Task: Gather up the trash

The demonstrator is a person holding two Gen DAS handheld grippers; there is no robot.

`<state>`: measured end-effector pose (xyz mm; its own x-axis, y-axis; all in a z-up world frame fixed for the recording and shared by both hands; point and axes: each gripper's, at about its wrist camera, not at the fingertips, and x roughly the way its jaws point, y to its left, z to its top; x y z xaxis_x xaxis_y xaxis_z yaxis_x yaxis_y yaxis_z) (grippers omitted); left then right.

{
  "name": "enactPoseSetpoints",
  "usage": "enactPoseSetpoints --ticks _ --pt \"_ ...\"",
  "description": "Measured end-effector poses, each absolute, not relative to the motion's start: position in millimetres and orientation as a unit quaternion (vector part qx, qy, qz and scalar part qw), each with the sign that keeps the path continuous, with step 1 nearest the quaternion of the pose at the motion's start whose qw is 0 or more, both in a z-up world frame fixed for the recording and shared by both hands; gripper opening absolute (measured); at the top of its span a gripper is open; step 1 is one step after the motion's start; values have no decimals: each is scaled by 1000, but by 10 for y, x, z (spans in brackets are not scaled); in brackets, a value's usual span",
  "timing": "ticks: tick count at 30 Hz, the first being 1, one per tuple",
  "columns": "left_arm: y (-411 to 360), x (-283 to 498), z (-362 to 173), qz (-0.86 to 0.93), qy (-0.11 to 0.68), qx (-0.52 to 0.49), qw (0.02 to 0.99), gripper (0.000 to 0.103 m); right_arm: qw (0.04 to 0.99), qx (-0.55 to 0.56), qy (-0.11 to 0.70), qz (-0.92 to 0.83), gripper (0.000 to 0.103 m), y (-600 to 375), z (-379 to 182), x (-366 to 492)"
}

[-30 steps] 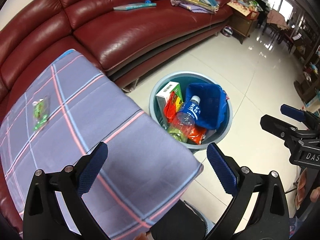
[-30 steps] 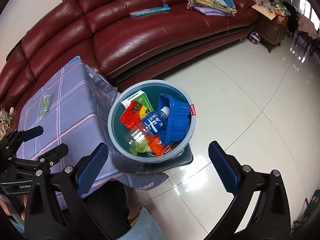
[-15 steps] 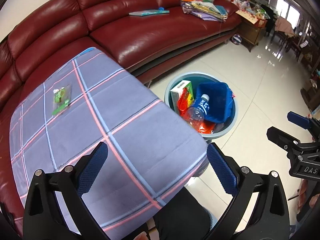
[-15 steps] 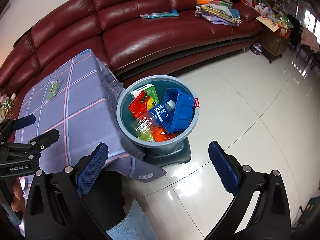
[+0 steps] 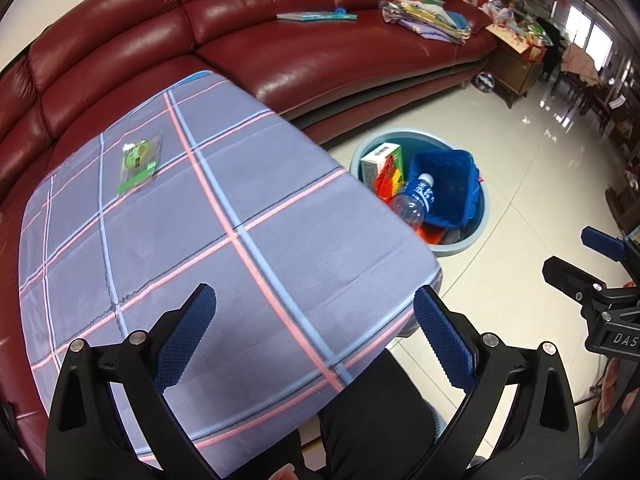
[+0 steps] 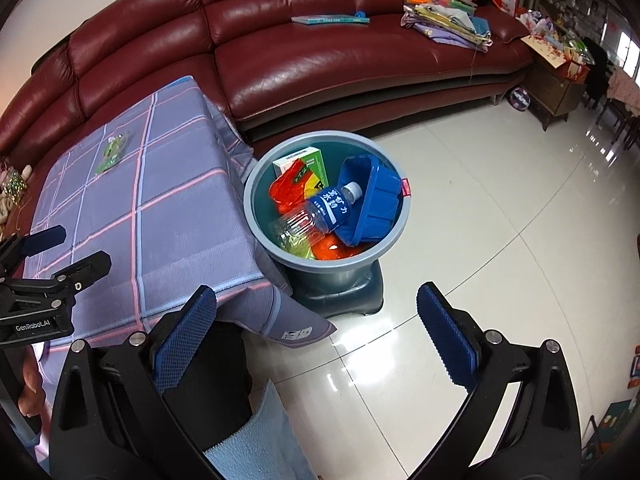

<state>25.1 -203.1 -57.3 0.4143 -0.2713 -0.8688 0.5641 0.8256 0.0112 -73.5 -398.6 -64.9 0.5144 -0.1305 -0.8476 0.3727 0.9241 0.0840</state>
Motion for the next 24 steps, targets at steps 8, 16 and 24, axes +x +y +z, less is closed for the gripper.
enactPoseSetpoints --ticks 8,16,24 --pt "-1976 259 -655 -248 487 149 824 99 857 119 481 -142 96 -3939 -707 -709" --pt "-2019 222 -702 -251 488 158 821 99 851 124 489 -146 96 -3973 -775 -713" --pt "-2017 229 -728 -252 491 158 819 99 849 121 493 -145 96 -3961 -777 -685"
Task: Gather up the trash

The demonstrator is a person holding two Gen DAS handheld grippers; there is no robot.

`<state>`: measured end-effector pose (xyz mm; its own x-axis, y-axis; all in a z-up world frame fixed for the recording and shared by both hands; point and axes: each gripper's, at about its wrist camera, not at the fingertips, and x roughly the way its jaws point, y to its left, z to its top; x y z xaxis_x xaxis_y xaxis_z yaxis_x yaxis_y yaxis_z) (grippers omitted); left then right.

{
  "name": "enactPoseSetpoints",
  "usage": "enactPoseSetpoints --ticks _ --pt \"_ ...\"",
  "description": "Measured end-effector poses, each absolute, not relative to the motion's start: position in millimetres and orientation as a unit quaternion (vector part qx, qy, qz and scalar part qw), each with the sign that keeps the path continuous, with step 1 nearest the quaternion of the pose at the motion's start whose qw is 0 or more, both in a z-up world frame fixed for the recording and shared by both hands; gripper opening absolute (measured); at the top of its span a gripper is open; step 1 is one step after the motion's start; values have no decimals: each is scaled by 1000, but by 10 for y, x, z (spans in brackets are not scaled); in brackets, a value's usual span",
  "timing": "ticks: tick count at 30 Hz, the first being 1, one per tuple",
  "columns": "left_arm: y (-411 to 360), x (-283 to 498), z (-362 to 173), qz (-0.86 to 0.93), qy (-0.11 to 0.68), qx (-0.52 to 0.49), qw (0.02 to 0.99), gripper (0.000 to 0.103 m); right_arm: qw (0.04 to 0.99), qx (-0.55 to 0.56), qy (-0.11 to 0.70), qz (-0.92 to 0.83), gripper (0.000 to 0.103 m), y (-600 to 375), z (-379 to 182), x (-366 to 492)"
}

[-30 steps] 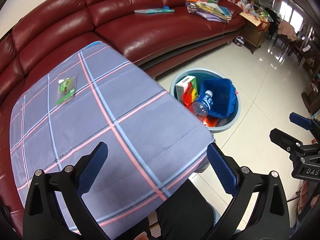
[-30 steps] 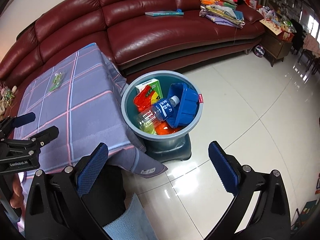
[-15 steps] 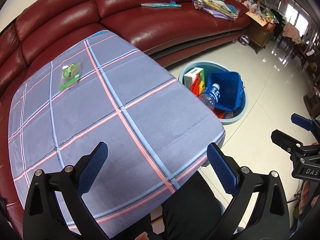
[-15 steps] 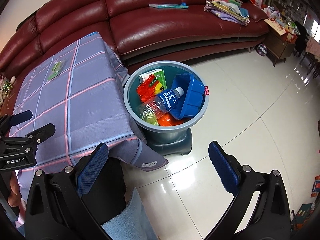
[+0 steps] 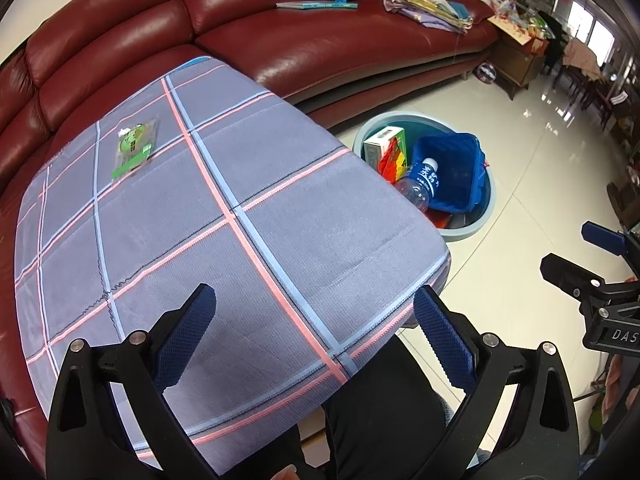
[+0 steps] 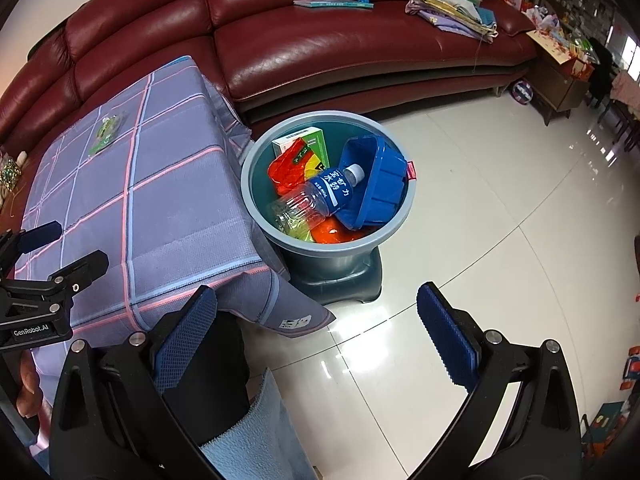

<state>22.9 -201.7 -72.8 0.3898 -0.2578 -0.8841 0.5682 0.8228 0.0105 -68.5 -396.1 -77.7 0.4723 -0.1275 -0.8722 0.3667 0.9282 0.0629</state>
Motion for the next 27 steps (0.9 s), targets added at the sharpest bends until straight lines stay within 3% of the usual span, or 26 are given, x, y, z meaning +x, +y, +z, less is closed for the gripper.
enactPoseSetpoints --ticks 27 --pt "-1976 198 -640 -251 474 156 829 99 844 109 505 -143 96 -3896 -804 -611"
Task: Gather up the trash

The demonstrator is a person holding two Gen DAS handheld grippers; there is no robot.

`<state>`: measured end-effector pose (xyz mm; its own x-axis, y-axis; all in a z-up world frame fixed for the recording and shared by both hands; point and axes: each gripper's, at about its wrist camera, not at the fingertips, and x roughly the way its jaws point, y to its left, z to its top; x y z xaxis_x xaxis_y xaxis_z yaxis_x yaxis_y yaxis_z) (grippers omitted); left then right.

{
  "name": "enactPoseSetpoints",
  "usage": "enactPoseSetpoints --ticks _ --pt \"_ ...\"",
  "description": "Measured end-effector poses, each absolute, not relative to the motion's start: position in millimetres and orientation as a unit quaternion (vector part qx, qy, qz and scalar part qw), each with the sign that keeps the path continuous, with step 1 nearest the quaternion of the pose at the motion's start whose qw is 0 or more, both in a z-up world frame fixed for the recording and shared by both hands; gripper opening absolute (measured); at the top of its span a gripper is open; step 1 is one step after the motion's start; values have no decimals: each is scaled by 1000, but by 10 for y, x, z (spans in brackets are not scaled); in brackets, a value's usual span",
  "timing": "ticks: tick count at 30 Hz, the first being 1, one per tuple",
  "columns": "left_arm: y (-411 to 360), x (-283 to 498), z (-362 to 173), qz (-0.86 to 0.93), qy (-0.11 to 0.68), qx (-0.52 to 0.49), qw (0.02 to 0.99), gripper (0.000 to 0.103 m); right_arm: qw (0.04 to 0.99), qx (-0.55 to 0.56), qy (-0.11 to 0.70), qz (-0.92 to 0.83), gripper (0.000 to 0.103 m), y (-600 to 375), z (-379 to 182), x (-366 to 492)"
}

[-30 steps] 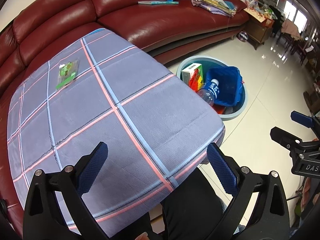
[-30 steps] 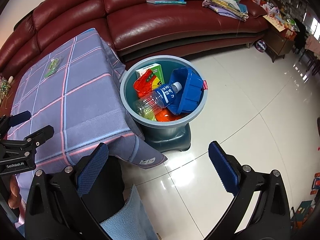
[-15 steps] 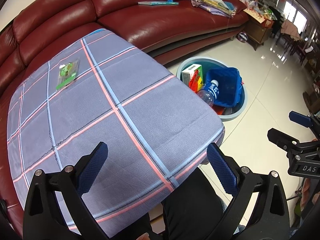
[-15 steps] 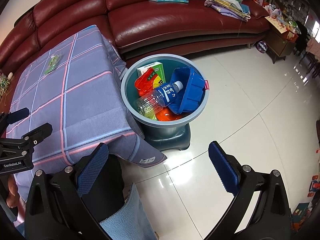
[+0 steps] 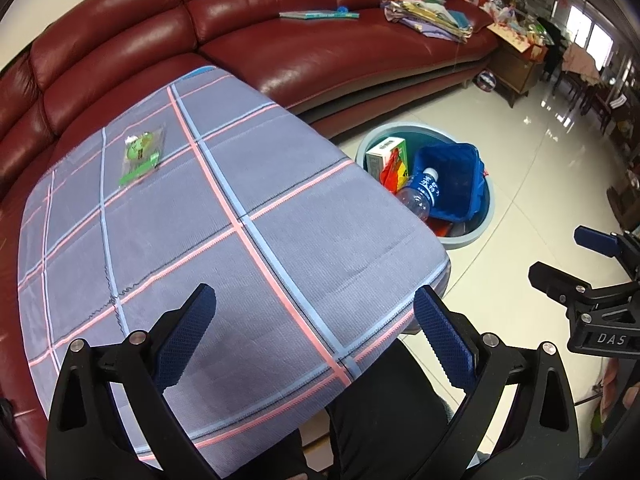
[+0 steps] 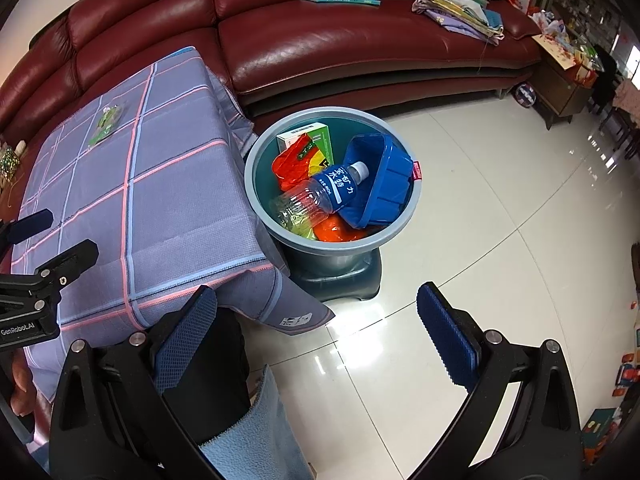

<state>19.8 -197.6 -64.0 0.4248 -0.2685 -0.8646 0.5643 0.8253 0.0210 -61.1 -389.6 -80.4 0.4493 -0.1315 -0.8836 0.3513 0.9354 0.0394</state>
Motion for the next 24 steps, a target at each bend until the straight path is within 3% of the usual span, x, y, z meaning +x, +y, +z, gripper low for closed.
enactPoseSetpoints --ticks 24 --pt "-1956 227 -674 -243 472 160 832 99 840 106 512 -143 96 -3888 -873 -578"
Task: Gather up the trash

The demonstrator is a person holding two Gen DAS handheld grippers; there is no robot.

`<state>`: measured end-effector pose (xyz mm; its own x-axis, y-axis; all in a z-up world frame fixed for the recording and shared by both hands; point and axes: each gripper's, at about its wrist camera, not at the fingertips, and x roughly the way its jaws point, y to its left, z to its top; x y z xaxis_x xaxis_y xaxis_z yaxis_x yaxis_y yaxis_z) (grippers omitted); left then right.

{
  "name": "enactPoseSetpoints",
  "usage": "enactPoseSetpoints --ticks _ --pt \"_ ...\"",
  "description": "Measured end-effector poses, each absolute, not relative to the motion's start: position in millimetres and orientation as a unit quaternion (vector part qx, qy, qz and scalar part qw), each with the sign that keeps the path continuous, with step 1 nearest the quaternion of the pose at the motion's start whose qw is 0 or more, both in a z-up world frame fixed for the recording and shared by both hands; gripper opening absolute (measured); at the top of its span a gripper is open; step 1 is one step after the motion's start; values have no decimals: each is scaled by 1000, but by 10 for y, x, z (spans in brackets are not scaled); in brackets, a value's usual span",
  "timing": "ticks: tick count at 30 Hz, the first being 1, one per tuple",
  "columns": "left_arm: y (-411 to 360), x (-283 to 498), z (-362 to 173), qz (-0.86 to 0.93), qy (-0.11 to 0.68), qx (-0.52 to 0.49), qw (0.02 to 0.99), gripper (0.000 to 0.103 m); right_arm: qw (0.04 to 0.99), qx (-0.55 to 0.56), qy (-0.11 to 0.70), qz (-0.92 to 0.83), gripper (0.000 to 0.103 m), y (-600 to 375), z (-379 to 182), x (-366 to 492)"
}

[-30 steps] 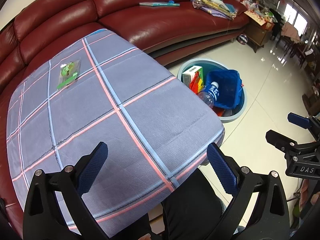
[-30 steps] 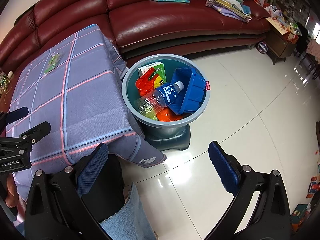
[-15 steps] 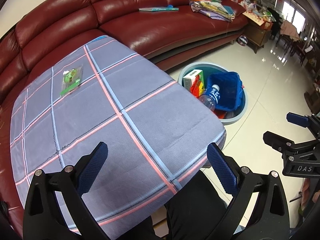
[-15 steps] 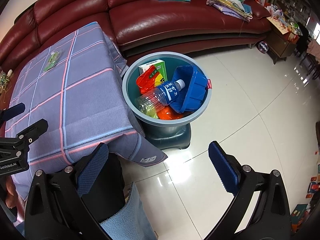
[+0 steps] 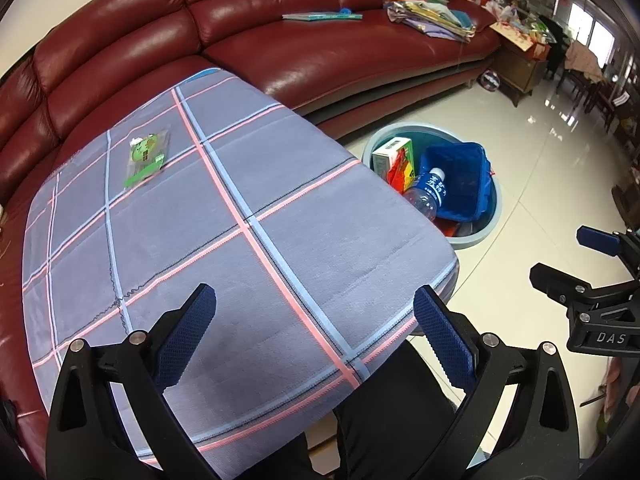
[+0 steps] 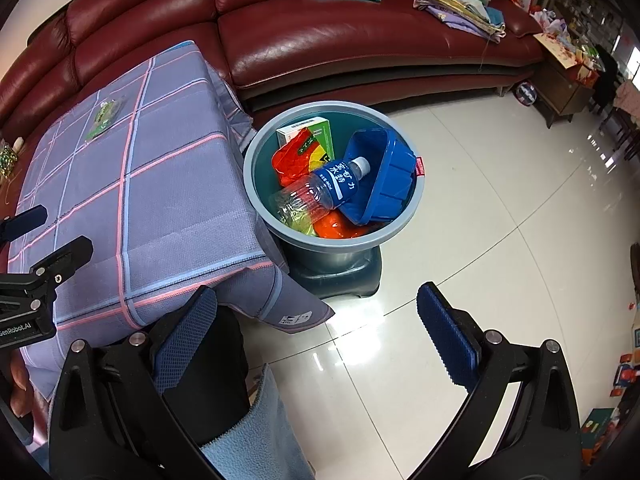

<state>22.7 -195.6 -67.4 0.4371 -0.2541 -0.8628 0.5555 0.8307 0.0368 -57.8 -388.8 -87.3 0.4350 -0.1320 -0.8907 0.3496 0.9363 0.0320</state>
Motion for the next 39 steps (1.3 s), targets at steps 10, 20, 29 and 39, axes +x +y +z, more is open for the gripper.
enactPoseSetpoints --ticks 10,20,29,39 --pt "-1918 235 -691 -236 471 159 835 99 839 107 514 -142 96 -3862 -902 -543" --pt "-1875 208 -666 -233 459 156 843 99 838 104 517 -143 96 -3838 -922 -510" --pt "-1784 218 -658 -231 455 149 847 99 834 101 520 -154 96 -3855 -912 -480" --pt "-1713 268 -731 -236 463 143 842 99 832 97 522 -162 96 -3823 -876 -438"
